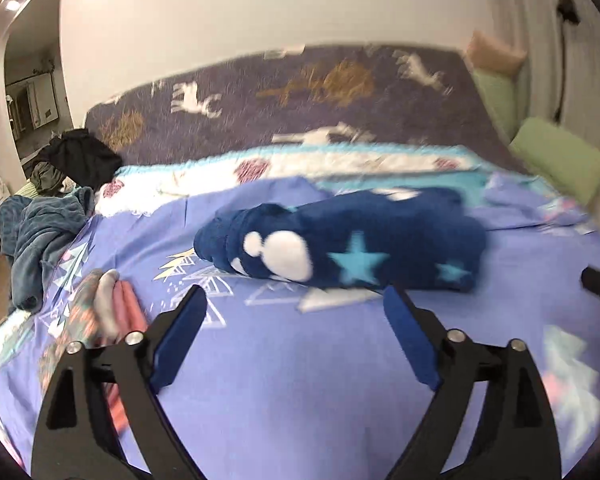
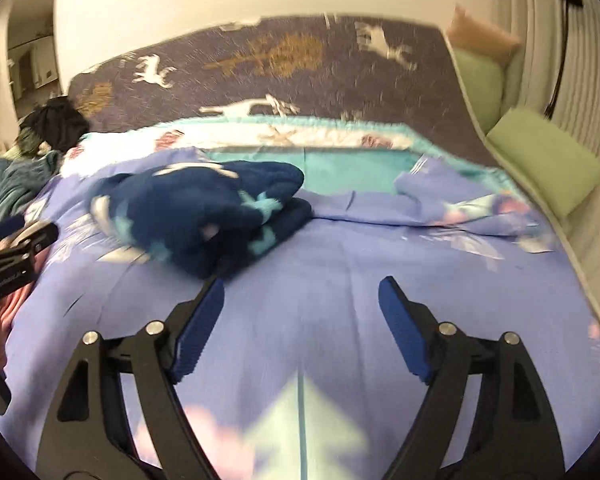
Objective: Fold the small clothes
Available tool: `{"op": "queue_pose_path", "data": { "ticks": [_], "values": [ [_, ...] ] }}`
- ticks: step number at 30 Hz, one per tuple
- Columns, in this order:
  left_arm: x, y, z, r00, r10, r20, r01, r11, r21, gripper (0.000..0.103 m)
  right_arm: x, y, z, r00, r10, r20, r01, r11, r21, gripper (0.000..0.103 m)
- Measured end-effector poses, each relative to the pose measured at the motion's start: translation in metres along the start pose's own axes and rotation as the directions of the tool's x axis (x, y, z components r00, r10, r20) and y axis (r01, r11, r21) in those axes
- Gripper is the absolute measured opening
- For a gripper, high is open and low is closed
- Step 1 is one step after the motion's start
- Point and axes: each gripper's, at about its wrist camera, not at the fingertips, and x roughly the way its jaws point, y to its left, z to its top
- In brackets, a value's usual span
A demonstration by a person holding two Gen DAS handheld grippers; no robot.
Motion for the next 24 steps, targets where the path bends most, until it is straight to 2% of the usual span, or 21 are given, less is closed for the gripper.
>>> {"op": "queue_pose_path", "data": {
  "ticks": [1,6,10,16,21,24],
  "values": [
    [-0.023,-0.006,-0.006,1.000,-0.016,0.012,0.016,1.000,0.006,0.100,-0.027,0.004,-0.008,1.000,-0.012,0.020,0.012,1.000,-0.015,0.085],
    [-0.107,-0.031,-0.037,0.998,-0.051,0.024,0.050,0.998,0.027,0.101,-0.122,0.018,-0.046,0.996,-0.027,0.083,0.031,0.998,-0.047,0.089],
    [-0.176,-0.045,-0.064,0.994,-0.019,0.104,0.014,0.999,0.053,0.101,-0.190,0.024,-0.079,0.993,-0.003,0.122,0.007,1.000,-0.028,0.090],
    [-0.247,-0.053,-0.098,0.986,0.014,0.168,-0.025,0.998,0.066,0.101,-0.254,0.029,-0.115,0.984,-0.003,0.177,0.008,1.000,-0.027,0.092],
    [-0.281,-0.054,-0.112,0.982,0.017,0.188,-0.025,0.999,0.037,0.101,-0.287,0.028,-0.135,0.973,-0.038,0.229,0.045,0.999,-0.026,0.095],
    [-0.293,-0.056,-0.118,0.983,0.020,0.183,-0.024,0.999,0.022,0.101,-0.297,0.026,-0.143,0.973,-0.034,0.228,0.040,0.999,-0.022,0.096]
  ]
}}
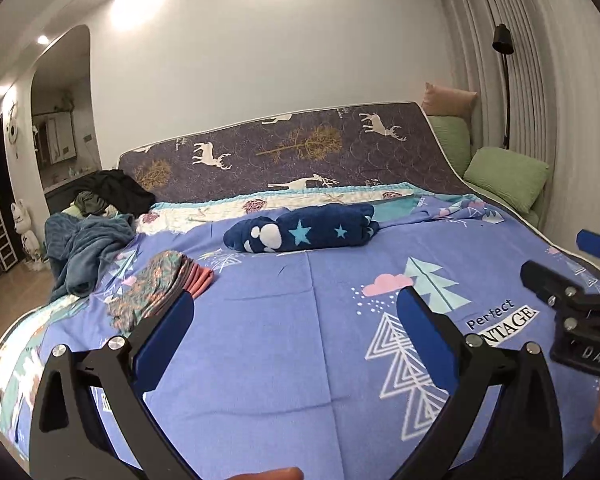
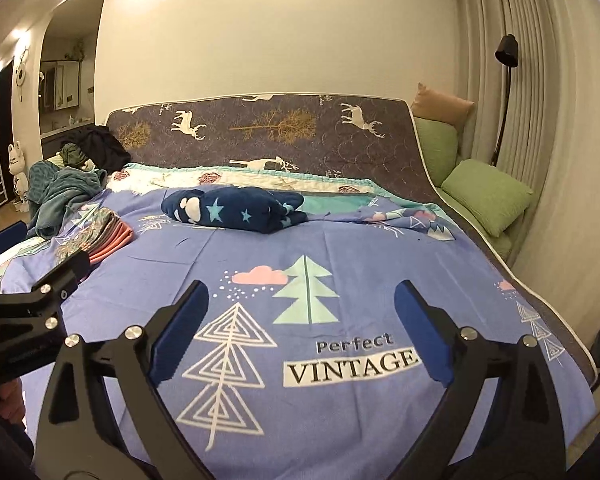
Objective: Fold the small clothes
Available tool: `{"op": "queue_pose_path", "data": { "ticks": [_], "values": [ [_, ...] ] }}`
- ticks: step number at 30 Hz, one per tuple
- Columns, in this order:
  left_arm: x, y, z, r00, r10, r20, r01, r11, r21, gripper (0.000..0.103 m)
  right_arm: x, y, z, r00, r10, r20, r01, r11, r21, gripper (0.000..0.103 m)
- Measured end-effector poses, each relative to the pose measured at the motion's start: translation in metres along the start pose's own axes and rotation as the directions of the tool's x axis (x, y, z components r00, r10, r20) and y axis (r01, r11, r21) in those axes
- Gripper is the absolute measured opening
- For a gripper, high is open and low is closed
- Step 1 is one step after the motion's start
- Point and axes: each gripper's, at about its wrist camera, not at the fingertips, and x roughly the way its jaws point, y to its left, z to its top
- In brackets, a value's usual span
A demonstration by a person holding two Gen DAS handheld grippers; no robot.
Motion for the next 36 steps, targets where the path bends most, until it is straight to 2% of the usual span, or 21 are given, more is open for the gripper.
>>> {"op": "queue_pose_path", "data": {
  "ticks": [11,21,36],
  "values": [
    [-0.015,-0.007,-0.007,1.000,0.011,-0.005,-0.012,1.000,-0.026,0.101,-0.009,-0.008,-0.016,0.999,0.048,-0.019,-0.047,0.998,0.032,0.098],
    [-0.010,-0.006,-0.010,0.999,0.036,-0.027,-0.037,0.998,-0.048,0.101,-0.004,-0.022,-0.018,0.999,0.045,-0.022,-0.043,0.997,0.064,0.098],
    [-0.014,-0.012,-0.013,0.999,0.026,-0.026,-0.027,0.999,-0.037,0.101,-0.001,-0.010,-0.019,0.997,0.062,-0.037,-0.061,0.998,0.035,0.098]
  ]
}}
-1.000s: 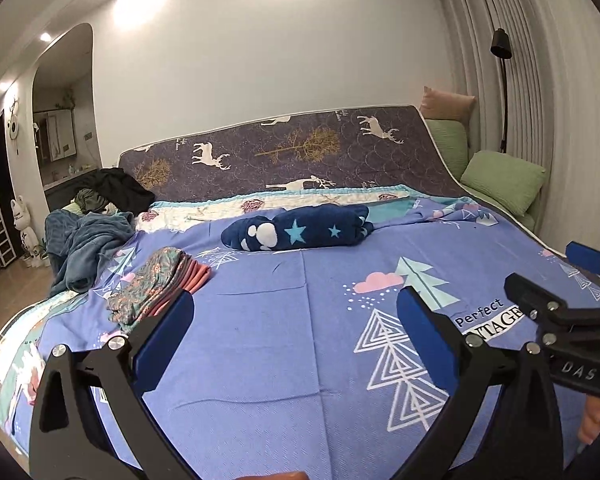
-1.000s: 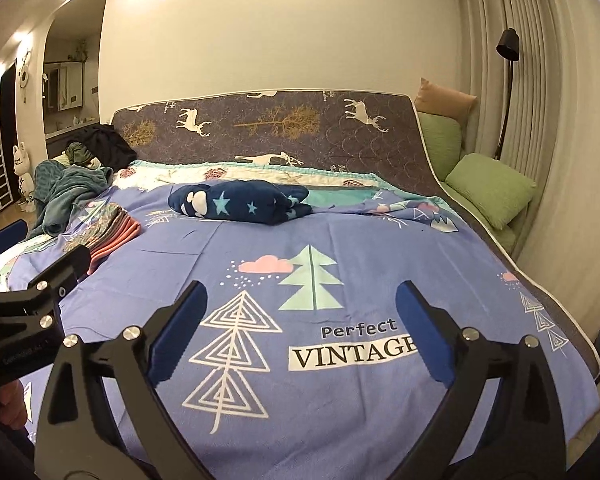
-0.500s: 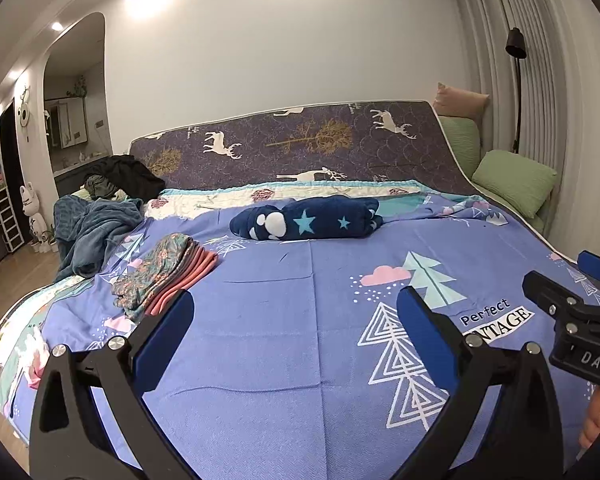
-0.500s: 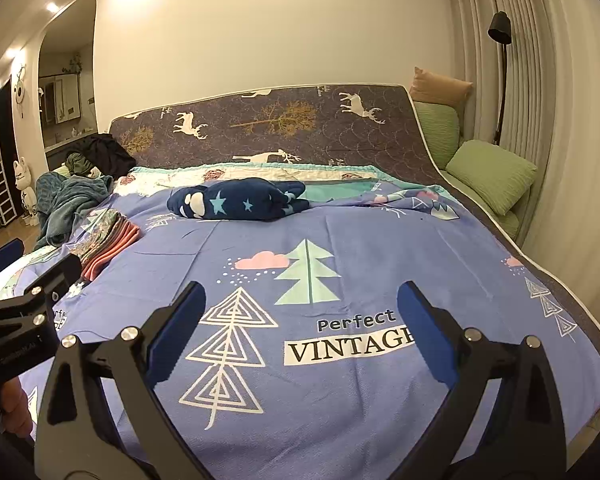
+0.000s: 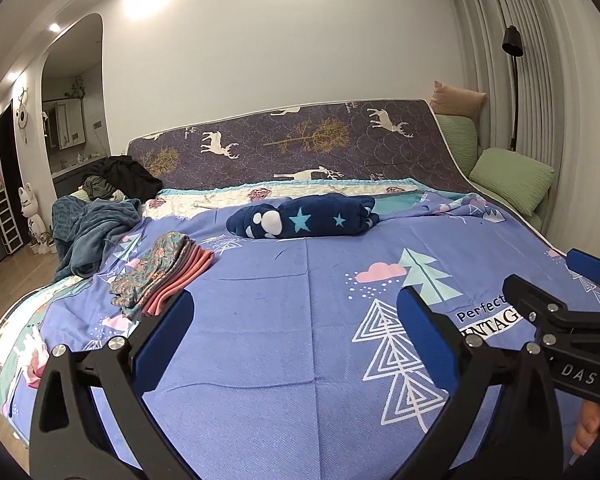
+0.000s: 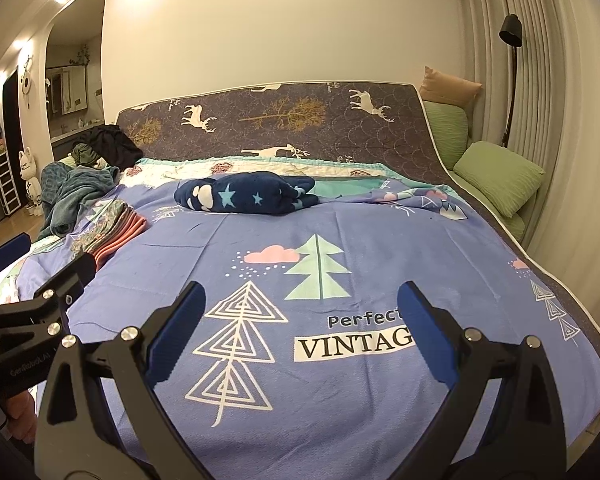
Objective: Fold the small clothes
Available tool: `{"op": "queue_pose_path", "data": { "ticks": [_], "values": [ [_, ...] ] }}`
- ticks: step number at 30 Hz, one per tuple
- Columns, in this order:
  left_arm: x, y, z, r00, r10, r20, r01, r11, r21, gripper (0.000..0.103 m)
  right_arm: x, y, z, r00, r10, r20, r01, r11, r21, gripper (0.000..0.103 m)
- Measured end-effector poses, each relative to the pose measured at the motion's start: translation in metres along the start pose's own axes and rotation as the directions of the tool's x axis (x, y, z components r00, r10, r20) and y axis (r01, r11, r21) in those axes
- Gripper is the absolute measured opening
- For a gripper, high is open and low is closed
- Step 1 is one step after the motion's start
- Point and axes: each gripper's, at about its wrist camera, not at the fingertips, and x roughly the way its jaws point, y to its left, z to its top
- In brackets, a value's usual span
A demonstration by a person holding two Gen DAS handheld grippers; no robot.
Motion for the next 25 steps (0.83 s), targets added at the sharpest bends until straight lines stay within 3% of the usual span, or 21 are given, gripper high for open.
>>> {"op": "queue_pose_path", "data": {
  "ticks": [25],
  "values": [
    [0.0004,-0.0010,-0.0005,1.000,0.012,-0.007,-0.012,1.000,0.016,0.101,-0.0030,-0.0020,-0.0008,1.000,-0.021,0.007,0.022,1.000,-0.002,0.099]
  ]
}}
